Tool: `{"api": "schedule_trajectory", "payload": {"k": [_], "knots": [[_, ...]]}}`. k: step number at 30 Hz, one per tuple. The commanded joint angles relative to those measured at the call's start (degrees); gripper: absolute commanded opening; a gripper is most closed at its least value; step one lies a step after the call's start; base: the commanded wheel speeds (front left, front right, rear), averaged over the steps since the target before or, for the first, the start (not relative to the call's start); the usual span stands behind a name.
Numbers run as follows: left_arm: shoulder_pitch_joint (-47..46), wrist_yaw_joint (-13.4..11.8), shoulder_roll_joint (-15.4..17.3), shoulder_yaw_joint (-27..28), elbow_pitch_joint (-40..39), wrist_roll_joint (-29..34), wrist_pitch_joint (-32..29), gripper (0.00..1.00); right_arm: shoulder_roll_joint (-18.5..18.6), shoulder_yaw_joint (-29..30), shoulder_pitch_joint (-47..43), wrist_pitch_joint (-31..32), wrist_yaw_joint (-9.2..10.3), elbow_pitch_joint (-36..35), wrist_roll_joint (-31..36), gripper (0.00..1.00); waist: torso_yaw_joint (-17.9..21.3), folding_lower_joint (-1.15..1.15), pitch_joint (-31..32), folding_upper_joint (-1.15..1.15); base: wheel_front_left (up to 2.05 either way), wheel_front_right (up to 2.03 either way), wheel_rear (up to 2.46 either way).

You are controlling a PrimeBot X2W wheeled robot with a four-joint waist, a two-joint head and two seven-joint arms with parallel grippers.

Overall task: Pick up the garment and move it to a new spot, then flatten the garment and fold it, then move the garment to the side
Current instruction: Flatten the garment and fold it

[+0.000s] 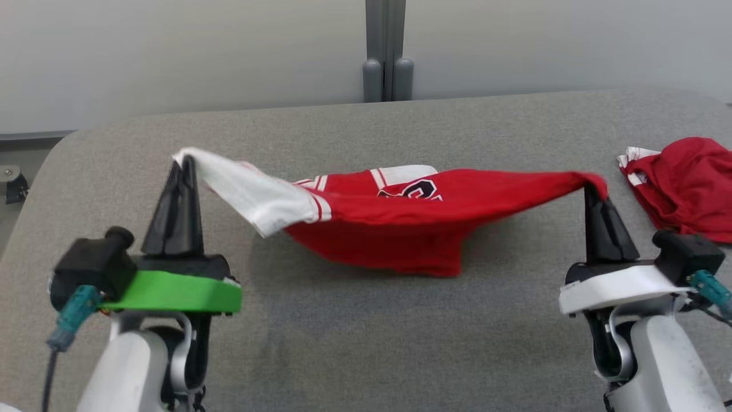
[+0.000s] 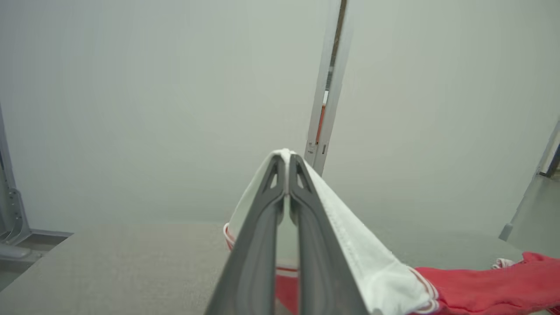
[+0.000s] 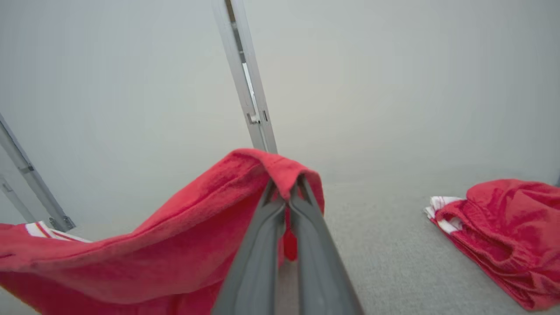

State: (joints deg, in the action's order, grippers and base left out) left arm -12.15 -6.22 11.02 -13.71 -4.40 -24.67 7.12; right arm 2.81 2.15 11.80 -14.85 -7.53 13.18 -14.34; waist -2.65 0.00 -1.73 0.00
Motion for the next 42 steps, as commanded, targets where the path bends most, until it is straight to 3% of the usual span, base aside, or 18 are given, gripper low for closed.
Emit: {"api": "schedule_trajectory", "payload": {"k": [1,8,12,16,22,25,29,36,42], "knots": [[-2.0,0.1,1.0,0.6,-2.5,0.6,-0.1,0.00,0.1,-0.3,-1.1,0.8,0.10,-4.3,-0.4,0.00,0.9,0.00,0.8,0.00,0.00,0.00,0.00],[-10.3,0.5,5.0,1.5,-18.6,3.7,-3.6,0.00,0.3,1.3,-2.7,7.8,0.10,-31.9,1.4,0.00,2.7,0.00,1.4,0.00,0.00,0.00,0.00],[-15.9,1.2,6.9,1.1,-26.2,5.6,-7.2,0.00,1.1,3.1,-1.8,12.2,0.10,-44.0,2.6,0.00,3.6,0.00,1.0,0.00,0.00,0.00,0.00],[-21.5,1.8,7.8,0.6,-30.6,5.9,-11.1,0.00,2.3,5.2,-0.3,16.4,0.10,-51.9,3.2,0.00,4.1,0.00,-0.2,0.00,0.00,0.00,0.00],[-27.3,3.3,8.7,-0.3,-28.4,4.8,-15.6,0.00,2.5,5.9,2.7,22.0,0.10,-55.1,-1.1,0.00,4.5,0.00,-4.5,0.00,0.00,0.00,0.00],[-30.5,4.2,8.9,-0.3,-24.7,4.0,-16.3,0.00,2.7,5.0,6.4,23.7,0.09,-51.5,-4.0,0.00,4.5,0.00,-7.7,0.00,0.00,0.00,0.00],[-38.2,6.3,9.2,0.3,-15.8,3.5,-15.6,0.00,4.7,3.0,16.6,25.1,0.07,-41.5,-6.6,0.00,4.5,0.00,-12.3,0.00,0.00,0.00,0.00],[-58.1,10.3,8.8,-1.4,7.8,7.5,-9.0,0.00,5.4,-3.5,42.8,22.6,0.07,-13.8,-3.7,0.00,4.4,0.00,-18.5,0.00,0.00,0.00,0.00],[-71.8,9.9,5.6,-3.2,26.3,11.8,2.2,0.00,3.0,-3.2,60.3,16.1,0.06,8.6,2.8,0.00,3.3,0.00,-20.7,0.00,0.00,0.00,0.00]]}}
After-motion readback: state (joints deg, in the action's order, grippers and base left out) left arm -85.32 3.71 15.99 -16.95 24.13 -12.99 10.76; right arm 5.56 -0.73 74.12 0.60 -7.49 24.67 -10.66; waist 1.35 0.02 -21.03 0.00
